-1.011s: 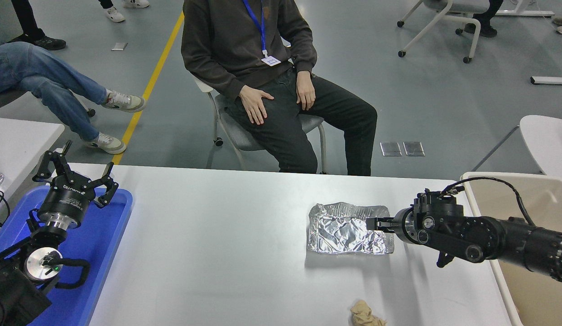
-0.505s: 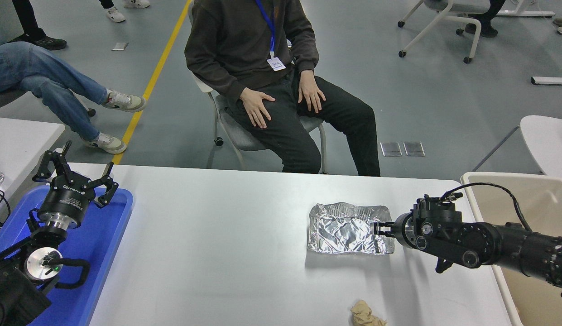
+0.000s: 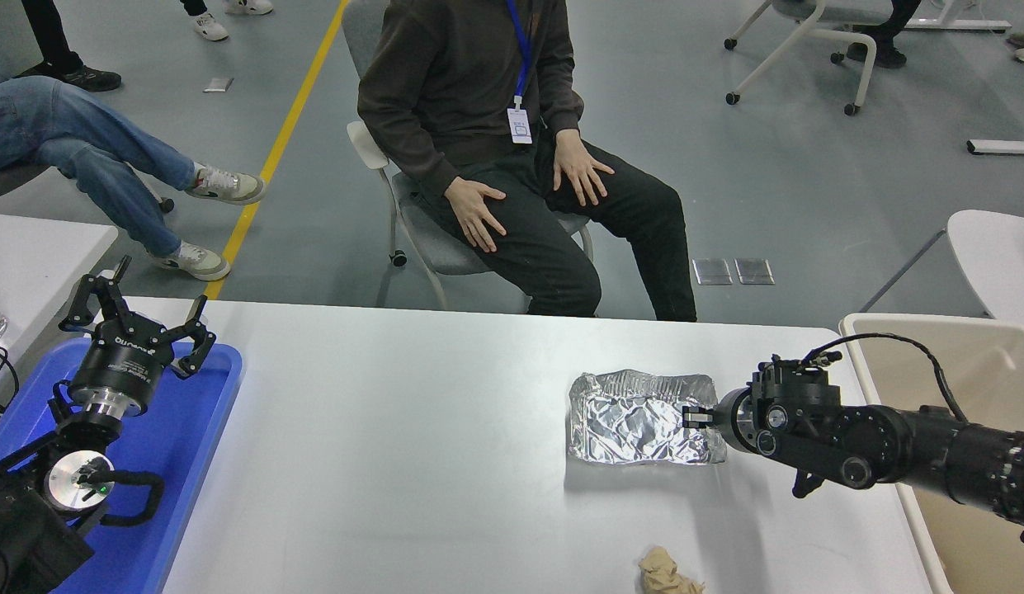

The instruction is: Clean the table surface

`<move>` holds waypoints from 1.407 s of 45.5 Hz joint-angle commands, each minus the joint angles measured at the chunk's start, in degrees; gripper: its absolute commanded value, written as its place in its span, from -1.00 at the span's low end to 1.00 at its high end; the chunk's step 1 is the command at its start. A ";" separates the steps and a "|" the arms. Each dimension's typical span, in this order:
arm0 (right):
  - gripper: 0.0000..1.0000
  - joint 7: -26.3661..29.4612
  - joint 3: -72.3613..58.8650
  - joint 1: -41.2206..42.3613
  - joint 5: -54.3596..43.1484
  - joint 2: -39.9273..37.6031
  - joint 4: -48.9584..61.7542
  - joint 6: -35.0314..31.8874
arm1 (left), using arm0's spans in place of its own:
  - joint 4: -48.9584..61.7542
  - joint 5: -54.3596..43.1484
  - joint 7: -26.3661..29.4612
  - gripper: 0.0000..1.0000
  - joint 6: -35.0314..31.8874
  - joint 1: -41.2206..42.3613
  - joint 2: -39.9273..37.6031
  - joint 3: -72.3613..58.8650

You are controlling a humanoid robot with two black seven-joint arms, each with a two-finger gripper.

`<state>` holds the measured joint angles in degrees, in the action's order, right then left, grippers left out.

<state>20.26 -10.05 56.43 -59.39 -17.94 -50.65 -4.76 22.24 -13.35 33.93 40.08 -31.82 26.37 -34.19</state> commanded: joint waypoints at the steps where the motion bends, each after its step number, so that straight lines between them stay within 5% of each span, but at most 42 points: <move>1: -1.00 -0.04 0.55 0.96 0.41 -1.13 -2.43 -0.69 | 0.00 -0.01 -0.01 1.00 0.08 0.00 0.00 0.00; 29: -1.00 0.31 -0.06 13.79 2.79 -21.42 -25.72 -6.40 | 0.00 -0.01 -0.01 1.00 -0.01 0.00 0.00 0.00; 64: -1.00 0.92 17.86 20.48 6.74 -46.83 -38.21 -26.53 | 0.00 -0.01 -0.01 1.00 -0.01 0.00 0.00 0.00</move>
<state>21.04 1.20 76.19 -53.45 -57.71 -86.71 -26.25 22.24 -13.36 33.92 40.07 -31.82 26.37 -34.19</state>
